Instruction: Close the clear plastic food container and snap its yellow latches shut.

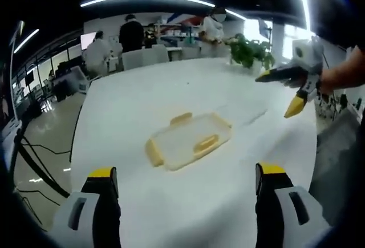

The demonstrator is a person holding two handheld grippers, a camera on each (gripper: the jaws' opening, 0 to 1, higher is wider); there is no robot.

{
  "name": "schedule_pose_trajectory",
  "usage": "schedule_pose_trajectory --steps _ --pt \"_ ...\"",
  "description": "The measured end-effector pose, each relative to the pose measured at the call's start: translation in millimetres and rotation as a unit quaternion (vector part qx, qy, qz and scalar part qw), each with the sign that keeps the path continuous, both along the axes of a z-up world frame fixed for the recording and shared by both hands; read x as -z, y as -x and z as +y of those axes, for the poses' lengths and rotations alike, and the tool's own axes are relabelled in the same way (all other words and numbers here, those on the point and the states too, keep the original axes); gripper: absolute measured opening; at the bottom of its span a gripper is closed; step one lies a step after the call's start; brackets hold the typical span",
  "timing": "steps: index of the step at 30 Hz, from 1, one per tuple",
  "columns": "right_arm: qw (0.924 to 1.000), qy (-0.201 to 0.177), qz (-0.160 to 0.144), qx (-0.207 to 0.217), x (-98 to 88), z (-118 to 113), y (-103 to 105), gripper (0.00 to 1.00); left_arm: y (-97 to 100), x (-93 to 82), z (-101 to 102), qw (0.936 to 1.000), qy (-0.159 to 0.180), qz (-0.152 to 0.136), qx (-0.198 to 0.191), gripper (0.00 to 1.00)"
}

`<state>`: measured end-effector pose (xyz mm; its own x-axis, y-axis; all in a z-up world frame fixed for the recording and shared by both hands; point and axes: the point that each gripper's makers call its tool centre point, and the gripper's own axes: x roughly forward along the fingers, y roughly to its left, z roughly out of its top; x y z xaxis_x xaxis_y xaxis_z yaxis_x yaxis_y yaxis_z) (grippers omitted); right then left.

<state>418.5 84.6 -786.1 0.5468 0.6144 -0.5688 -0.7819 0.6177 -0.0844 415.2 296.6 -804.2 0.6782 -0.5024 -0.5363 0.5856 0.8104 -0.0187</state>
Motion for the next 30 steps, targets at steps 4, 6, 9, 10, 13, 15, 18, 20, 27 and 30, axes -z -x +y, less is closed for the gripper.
schedule_pose_trajectory --steps 4,6,9,10,13,15,18,20,27,30 --pt "0.9999 0.012 -0.004 -0.008 0.9 0 -6 0.92 -5.6 4.2 4 1.0000 -0.006 0.004 0.003 0.99" --pt "0.9998 0.012 -0.004 -0.014 0.1 3 -7 0.92 -7.7 5.5 5 0.9999 -0.007 0.008 0.005 0.99" --pt "0.9997 0.009 -0.005 -0.020 -1.8 5 -11 0.93 -10.2 7.6 6 0.9999 -0.006 0.014 0.006 0.99" --pt "0.9997 0.008 -0.004 -0.022 -1.8 6 -12 0.93 -10.4 8.2 6 0.9998 -0.009 0.013 0.009 0.99" --pt "0.9994 0.012 -0.004 -0.031 -0.2 7 -17 0.93 -12.6 9.4 7 0.9997 -0.011 0.017 0.011 0.99" --pt "0.9993 0.015 -0.004 -0.035 -0.3 6 -20 0.93 -13.9 9.1 8 0.9997 -0.011 0.018 0.012 0.99" --pt "0.9992 0.017 -0.008 -0.036 -3.1 4 -27 0.93 -16.9 10.3 11 0.9994 -0.025 0.016 0.015 0.99" --pt "0.9989 0.018 -0.010 -0.042 -4.0 3 -36 0.93 -18.2 11.1 12 0.9994 -0.027 0.017 0.016 0.99" --pt "0.9982 0.027 -0.016 -0.051 -3.6 1 -47 0.91 -30.5 13.6 20 0.9988 -0.022 0.032 0.028 0.99" --pt "0.9979 0.026 -0.018 -0.057 -5.4 4 -51 0.90 -32.0 15.6 23 0.9978 -0.037 0.036 0.042 0.99"
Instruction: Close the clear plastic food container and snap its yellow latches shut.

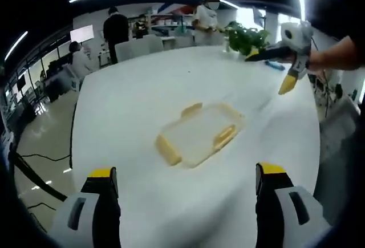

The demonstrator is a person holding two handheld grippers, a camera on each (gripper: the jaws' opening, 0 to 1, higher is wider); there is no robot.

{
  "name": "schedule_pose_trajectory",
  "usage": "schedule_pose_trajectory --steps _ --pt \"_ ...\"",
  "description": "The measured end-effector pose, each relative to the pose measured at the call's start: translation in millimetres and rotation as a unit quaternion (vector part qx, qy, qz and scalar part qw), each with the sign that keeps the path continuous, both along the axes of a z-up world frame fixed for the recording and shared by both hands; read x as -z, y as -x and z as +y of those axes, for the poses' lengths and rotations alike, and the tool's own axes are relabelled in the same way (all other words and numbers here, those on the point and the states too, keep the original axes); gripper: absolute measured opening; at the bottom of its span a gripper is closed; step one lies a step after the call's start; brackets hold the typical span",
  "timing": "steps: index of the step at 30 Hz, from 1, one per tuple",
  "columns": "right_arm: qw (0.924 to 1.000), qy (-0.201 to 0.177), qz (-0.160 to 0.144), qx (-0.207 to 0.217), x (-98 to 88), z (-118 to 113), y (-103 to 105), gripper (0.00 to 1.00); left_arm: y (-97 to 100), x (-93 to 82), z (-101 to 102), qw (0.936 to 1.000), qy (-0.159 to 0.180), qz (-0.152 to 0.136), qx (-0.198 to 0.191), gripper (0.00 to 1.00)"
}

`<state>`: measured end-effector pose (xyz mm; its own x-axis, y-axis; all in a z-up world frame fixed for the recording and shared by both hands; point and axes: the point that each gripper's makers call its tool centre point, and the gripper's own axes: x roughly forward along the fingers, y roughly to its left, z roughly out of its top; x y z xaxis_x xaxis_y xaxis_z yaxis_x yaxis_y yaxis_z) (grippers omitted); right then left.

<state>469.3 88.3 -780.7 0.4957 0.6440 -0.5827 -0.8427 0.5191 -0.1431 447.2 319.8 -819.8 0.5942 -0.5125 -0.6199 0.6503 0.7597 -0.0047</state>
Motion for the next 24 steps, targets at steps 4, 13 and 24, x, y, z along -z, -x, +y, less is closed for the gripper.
schedule_pose_trajectory --steps 4,13,24 --pt "0.9999 0.004 0.006 -0.013 3.5 4 -4 0.91 -1.1 -2.0 -1 0.9996 0.023 0.017 0.007 0.99" --pt "0.9987 0.008 0.014 -0.048 6.7 19 -11 0.92 -9.6 1.5 -4 0.9988 -0.003 0.022 0.044 0.99" --pt "0.9955 0.011 0.023 -0.091 5.9 33 -12 0.93 -13.7 9.5 -3 0.9953 -0.033 0.037 0.083 0.99"
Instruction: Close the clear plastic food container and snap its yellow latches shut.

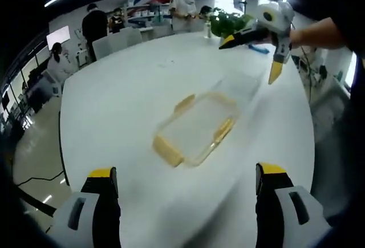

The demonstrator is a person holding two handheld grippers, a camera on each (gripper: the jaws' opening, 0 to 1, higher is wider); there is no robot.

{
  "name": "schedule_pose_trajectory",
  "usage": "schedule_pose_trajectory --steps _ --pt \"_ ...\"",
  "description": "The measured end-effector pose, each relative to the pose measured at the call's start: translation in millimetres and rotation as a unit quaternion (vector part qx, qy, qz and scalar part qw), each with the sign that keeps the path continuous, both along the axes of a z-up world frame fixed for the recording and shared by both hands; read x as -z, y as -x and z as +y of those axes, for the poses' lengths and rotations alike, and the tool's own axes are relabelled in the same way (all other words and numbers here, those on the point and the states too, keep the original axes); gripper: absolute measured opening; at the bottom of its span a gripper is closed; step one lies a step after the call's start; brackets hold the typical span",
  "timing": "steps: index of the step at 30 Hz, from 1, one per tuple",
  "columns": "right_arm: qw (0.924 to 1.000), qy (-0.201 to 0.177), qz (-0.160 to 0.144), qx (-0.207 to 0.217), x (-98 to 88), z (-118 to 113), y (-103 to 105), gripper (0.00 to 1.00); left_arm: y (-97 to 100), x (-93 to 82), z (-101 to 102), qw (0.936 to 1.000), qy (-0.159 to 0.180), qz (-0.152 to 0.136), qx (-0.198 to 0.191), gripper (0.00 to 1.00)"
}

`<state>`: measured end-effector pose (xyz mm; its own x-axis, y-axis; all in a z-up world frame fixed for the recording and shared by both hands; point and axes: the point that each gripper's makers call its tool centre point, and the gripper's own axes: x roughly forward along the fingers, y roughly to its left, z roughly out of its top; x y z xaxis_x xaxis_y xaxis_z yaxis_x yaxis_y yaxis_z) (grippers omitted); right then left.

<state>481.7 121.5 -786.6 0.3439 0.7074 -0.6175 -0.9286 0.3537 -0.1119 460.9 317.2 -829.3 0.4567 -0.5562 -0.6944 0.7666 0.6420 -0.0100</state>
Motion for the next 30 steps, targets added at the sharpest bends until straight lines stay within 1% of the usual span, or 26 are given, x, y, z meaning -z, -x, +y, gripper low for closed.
schedule_pose_trajectory --steps 4,9,12,16,19,22,28,30 --pt "1.0000 -0.004 0.004 -0.006 0.0 2 -2 0.93 -1.4 1.4 0 0.9999 -0.004 0.004 0.010 0.99" --pt "0.9999 0.001 0.008 -0.013 2.5 1 -4 0.93 -2.7 3.1 2 0.9995 -0.021 0.005 0.025 0.99" --pt "0.9997 0.001 0.011 -0.021 2.7 4 -4 0.93 -4.9 6.4 3 0.9990 -0.027 0.012 0.034 0.99" --pt "0.9993 0.005 0.011 -0.035 6.3 7 -5 0.93 -10.0 9.4 5 0.9984 -0.034 0.015 0.043 0.99" --pt "0.9988 0.014 0.011 -0.045 12.4 7 -8 0.93 -12.0 11.0 5 0.9978 -0.040 0.018 0.050 0.99" --pt "0.9986 0.016 0.012 -0.050 14.4 7 -9 0.93 -12.9 11.3 3 0.9970 -0.044 0.017 0.061 0.99" --pt "0.9980 0.017 0.012 -0.060 17.2 11 -12 0.93 -16.8 17.6 2 0.9936 -0.064 0.012 0.093 0.99" --pt "0.9974 0.023 0.011 -0.068 20.0 12 -11 0.93 -20.1 18.5 2 0.9933 -0.065 0.012 0.095 0.99"
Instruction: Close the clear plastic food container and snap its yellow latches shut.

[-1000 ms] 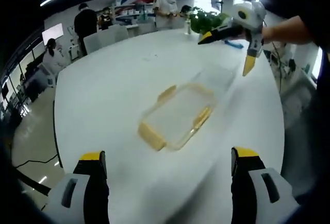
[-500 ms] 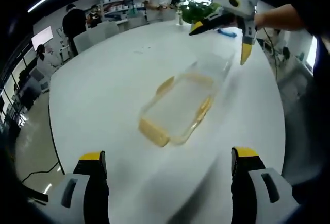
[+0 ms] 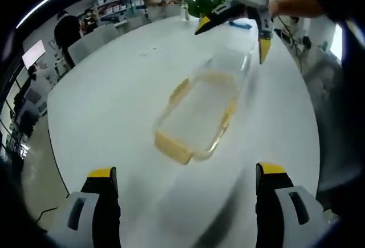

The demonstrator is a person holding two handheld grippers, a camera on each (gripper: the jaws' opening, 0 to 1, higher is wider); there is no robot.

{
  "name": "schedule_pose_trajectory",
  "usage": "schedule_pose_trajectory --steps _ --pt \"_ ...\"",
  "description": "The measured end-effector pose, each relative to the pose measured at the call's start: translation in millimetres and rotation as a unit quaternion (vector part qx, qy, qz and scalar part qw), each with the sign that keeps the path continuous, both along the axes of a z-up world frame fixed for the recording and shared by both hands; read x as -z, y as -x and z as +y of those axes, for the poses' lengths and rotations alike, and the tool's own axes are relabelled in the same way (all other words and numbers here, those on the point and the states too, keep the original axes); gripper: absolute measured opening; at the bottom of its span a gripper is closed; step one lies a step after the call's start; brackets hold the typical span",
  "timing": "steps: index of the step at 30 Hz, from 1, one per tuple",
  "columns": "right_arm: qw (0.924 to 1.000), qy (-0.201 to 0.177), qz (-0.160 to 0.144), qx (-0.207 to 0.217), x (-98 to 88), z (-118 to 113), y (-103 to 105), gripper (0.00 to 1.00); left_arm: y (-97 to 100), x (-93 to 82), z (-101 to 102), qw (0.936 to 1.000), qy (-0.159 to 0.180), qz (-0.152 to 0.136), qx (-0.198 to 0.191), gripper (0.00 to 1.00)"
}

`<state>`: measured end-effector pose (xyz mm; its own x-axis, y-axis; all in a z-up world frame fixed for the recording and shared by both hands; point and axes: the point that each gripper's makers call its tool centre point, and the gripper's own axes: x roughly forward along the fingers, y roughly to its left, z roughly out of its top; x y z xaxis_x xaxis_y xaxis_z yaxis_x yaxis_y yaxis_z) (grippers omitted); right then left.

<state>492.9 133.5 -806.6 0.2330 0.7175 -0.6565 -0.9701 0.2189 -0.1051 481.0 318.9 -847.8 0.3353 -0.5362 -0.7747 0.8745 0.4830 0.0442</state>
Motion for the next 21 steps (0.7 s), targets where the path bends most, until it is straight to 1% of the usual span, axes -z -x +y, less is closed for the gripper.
schedule_pose_trajectory --steps 4,8,12,14,15,17,19,20,21 --pt "0.9999 0.010 -0.001 -0.008 6.1 0 1 0.93 -3.9 1.4 -3 0.9999 -0.001 0.000 0.010 0.99" --pt "0.9998 0.018 -0.002 -0.005 12.8 -3 -4 0.92 -6.9 6.0 -2 0.9999 -0.006 0.005 0.014 0.98" --pt "0.9998 0.017 -0.002 -0.005 12.8 -1 -6 0.92 -8.3 12.2 -1 0.9994 -0.019 0.008 0.029 0.97" --pt "0.9998 0.016 -0.009 -0.007 12.5 0 -8 0.93 -10.1 13.7 -2 0.9992 -0.021 0.010 0.033 0.97" --pt "0.9998 0.018 -0.011 -0.007 14.9 0 -10 0.92 -11.6 14.6 -2 0.9991 -0.023 0.013 0.034 0.97" --pt "0.9997 0.024 -0.006 -0.008 20.1 -1 -11 0.91 -15.0 14.2 -5 0.9991 -0.020 0.017 0.032 0.95" --pt "0.9994 0.032 -0.007 -0.013 23.4 -1 -12 0.91 -16.6 12.3 -12 0.9988 -0.016 0.016 0.043 0.93" --pt "0.9993 0.034 -0.007 -0.016 24.3 0 -13 0.90 -18.2 13.1 -14 0.9983 -0.019 0.010 0.054 0.93" --pt "0.9992 0.035 -0.005 -0.018 25.2 1 -13 0.90 -17.9 15.2 -15 0.9975 -0.026 0.010 0.065 0.93"
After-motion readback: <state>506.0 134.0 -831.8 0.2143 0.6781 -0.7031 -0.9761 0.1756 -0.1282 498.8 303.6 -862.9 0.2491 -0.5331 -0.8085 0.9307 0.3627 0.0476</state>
